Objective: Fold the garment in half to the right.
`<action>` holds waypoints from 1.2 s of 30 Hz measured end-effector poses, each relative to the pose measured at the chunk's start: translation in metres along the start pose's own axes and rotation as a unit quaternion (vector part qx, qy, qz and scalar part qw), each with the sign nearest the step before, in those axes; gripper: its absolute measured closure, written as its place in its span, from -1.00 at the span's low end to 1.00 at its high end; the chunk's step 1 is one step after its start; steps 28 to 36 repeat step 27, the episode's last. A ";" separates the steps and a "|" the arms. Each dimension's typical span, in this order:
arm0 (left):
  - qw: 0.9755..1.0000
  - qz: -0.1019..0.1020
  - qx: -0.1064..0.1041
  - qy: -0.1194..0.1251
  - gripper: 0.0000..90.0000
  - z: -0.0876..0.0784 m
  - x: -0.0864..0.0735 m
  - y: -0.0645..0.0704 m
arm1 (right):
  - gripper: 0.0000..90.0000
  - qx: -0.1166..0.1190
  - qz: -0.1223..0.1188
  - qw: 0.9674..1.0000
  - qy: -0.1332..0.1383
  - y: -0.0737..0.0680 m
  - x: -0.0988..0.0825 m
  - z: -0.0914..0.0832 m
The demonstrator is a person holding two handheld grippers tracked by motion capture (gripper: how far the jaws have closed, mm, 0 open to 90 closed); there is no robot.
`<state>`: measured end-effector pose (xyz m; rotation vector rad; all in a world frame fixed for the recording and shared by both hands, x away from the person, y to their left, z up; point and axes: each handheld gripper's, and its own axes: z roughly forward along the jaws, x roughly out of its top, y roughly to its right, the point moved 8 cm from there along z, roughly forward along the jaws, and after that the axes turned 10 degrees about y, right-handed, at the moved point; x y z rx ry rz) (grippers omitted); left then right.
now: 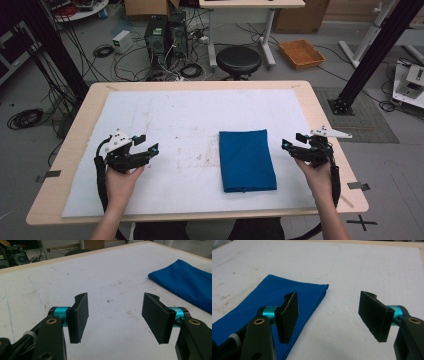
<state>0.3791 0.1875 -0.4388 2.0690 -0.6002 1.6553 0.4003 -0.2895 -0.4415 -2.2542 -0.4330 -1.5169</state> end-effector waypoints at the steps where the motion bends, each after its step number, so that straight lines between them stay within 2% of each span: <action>1: 1.000 0.001 -0.001 0.000 -0.15 0.000 0.000 0.000 | -0.28 0.001 0.001 1.000 -0.001 0.000 0.000 0.001; 10: 1.000 0.010 0.003 0.004 -0.18 -0.003 0.001 0.003 | -0.31 0.002 0.005 1.000 0.000 0.000 0.000 0.005; 17: 1.000 0.007 0.013 0.008 -0.25 -0.004 0.001 0.001 | -0.35 0.004 0.003 1.000 0.001 -0.001 0.000 0.007; 36: 1.000 0.012 0.016 0.007 -0.27 -0.005 0.000 0.001 | -0.37 0.009 0.006 1.000 0.001 -0.001 0.001 0.008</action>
